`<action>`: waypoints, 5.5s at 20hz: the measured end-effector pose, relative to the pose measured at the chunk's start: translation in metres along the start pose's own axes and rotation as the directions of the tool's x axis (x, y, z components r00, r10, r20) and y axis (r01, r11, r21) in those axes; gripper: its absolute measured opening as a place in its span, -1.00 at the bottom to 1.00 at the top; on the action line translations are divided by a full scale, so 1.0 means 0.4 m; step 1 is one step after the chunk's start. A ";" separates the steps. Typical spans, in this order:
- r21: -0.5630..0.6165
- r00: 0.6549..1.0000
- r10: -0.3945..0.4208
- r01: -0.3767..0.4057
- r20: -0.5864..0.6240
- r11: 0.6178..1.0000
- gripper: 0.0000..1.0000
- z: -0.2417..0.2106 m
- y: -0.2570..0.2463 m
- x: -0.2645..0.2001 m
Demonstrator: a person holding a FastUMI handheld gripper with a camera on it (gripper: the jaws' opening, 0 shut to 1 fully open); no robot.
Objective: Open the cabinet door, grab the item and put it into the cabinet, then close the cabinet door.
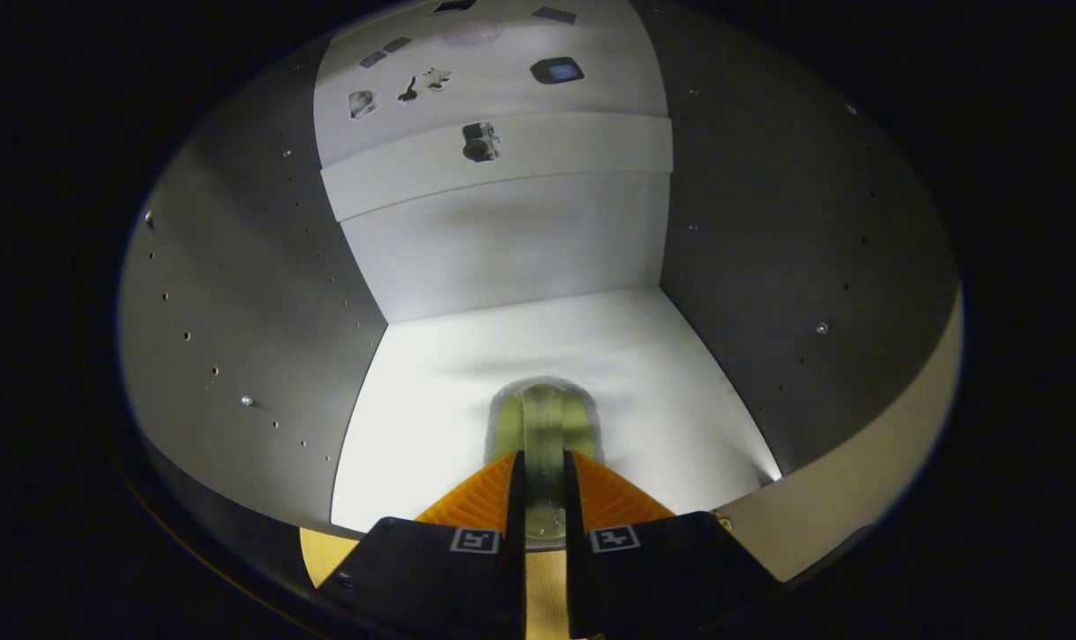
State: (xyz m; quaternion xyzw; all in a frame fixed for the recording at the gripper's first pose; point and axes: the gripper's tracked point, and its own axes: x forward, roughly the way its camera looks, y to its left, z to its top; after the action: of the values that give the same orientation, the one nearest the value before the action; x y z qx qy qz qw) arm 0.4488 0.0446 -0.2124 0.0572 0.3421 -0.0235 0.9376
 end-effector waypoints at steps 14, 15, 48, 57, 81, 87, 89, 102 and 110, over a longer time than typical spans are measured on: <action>-0.063 0.999 -0.029 0.032 0.043 0.997 0.98 -0.013 -0.001 -0.037; -0.074 0.997 -0.038 0.043 0.061 0.996 0.98 -0.009 -0.004 -0.049; 0.055 0.667 -0.209 0.244 0.715 0.968 0.95 -0.061 -0.358 -1.190; 0.180 0.614 -0.443 0.443 0.653 0.878 0.94 -0.161 -0.668 -1.264; 0.079 0.757 -0.344 0.364 0.555 0.928 0.89 -0.268 -0.508 -1.023; 0.030 0.821 -0.180 0.195 0.542 0.980 0.90 -0.273 -0.296 -0.961; -0.009 0.833 -0.122 0.151 0.540 0.988 0.90 -0.257 -0.220 -0.936; -0.081 0.842 -0.006 0.058 0.539 0.995 0.95 -0.225 -0.049 -0.883; -0.050 0.832 -0.015 0.051 0.555 0.997 0.95 -0.217 -0.080 -0.910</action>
State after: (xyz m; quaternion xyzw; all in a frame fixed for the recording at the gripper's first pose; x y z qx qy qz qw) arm 0.1124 0.0255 -0.0468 0.0127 0.0574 -0.0445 0.9973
